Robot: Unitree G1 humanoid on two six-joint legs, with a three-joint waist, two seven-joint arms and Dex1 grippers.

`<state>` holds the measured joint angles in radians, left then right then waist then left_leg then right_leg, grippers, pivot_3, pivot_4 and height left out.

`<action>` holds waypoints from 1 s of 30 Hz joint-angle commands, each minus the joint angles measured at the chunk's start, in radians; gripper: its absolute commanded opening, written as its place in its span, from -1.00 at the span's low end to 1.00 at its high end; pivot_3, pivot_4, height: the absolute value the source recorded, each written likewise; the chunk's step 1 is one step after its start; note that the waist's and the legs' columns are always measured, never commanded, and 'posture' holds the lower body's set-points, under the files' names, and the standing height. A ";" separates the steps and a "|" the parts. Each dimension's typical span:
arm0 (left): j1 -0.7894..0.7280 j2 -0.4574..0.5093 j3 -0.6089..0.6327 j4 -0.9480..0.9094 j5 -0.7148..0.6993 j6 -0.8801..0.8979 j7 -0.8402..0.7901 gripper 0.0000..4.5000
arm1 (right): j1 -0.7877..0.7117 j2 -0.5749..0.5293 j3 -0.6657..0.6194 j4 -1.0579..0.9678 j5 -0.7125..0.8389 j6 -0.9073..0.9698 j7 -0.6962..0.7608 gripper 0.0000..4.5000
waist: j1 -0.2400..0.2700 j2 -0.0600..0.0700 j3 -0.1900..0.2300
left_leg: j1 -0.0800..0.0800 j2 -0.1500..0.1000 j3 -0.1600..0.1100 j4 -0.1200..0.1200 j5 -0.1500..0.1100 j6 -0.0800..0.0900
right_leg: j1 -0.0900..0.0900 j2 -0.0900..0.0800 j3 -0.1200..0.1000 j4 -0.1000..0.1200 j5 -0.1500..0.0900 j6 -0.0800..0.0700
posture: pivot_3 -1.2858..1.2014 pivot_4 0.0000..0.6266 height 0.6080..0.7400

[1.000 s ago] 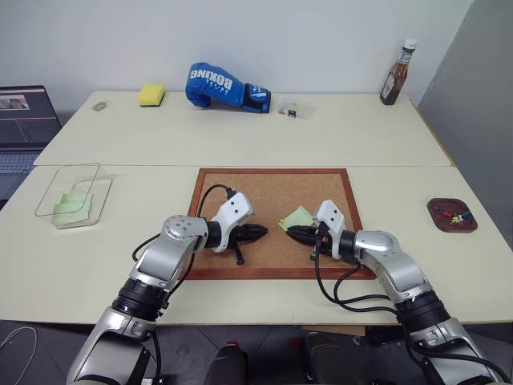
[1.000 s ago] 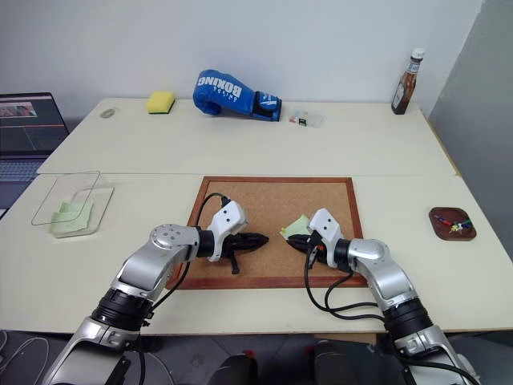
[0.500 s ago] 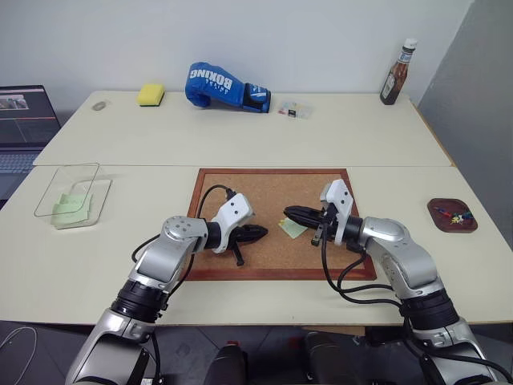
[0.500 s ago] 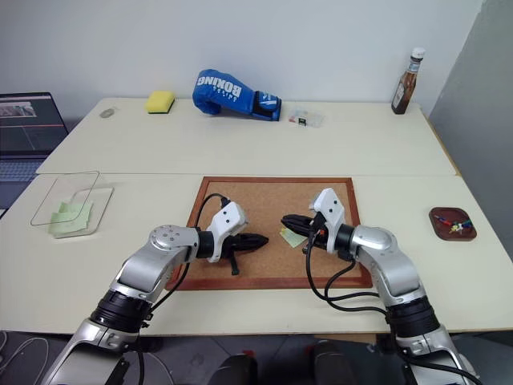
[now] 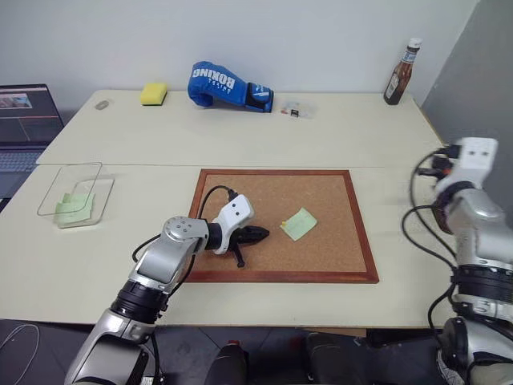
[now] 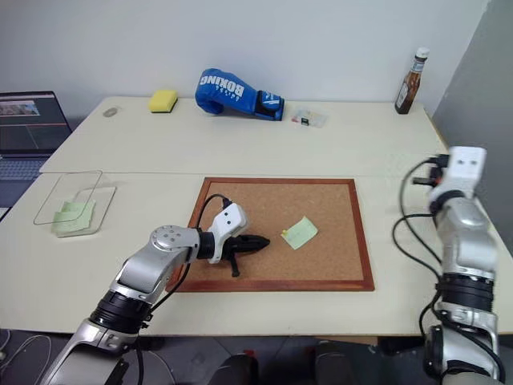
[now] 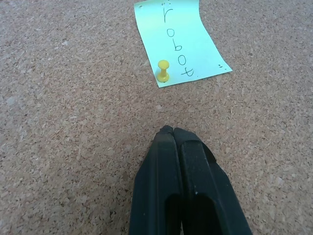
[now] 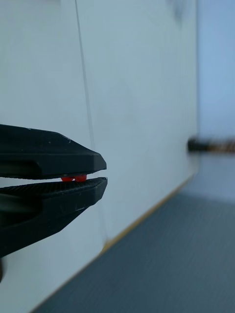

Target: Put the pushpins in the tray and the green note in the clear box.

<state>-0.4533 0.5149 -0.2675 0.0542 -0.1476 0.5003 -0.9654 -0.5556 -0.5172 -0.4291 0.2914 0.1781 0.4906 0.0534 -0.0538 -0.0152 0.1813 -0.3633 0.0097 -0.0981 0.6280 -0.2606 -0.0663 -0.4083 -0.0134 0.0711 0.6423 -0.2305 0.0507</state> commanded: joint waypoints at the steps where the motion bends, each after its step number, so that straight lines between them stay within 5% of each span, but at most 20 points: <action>1: 0.045 -0.002 -0.071 0.064 0.031 0.051 -0.014 -1.00 | 0.002 -0.038 -0.063 0.038 0.001 0.021 -0.055 -0.97 | -0.001 0.000 0.000 | 0.000 0.000 0.000 0.000 0.000 0.000 | 0.000 0.000 0.000 0.000 0.000 0.000 | 0.03 -0.52 1.00; 21: 0.042 0.005 -0.069 0.065 0.033 0.046 -0.020 -1.00 | 0.069 -0.014 -0.148 -0.075 0.139 0.244 -0.053 -0.97 | -0.005 0.003 -0.002 | 0.000 0.000 0.001 0.001 0.000 0.000 | 0.002 0.000 0.001 -0.001 -0.001 -0.002 | 0.03 -0.52 1.00; 30: 0.037 0.002 -0.071 0.074 0.036 0.040 -0.020 -1.00 | 0.060 -0.018 -0.133 -0.034 0.136 0.206 -0.041 -0.18 | -0.004 0.003 -0.001 | 0.000 0.000 0.001 0.001 0.000 0.000 | 0.001 0.000 0.001 0.000 -0.001 -0.002 | 0.03 -0.52 1.00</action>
<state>-0.4634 0.5152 -0.2688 0.0731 -0.1470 0.4998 -0.9714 -0.4824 -0.5221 -0.5560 0.2708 0.3088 0.7233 0.0055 -0.0582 -0.0126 0.1798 -0.3628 0.0096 -0.0973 0.6287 -0.2606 -0.0662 -0.4068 -0.0132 0.0716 0.6418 -0.2319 0.0489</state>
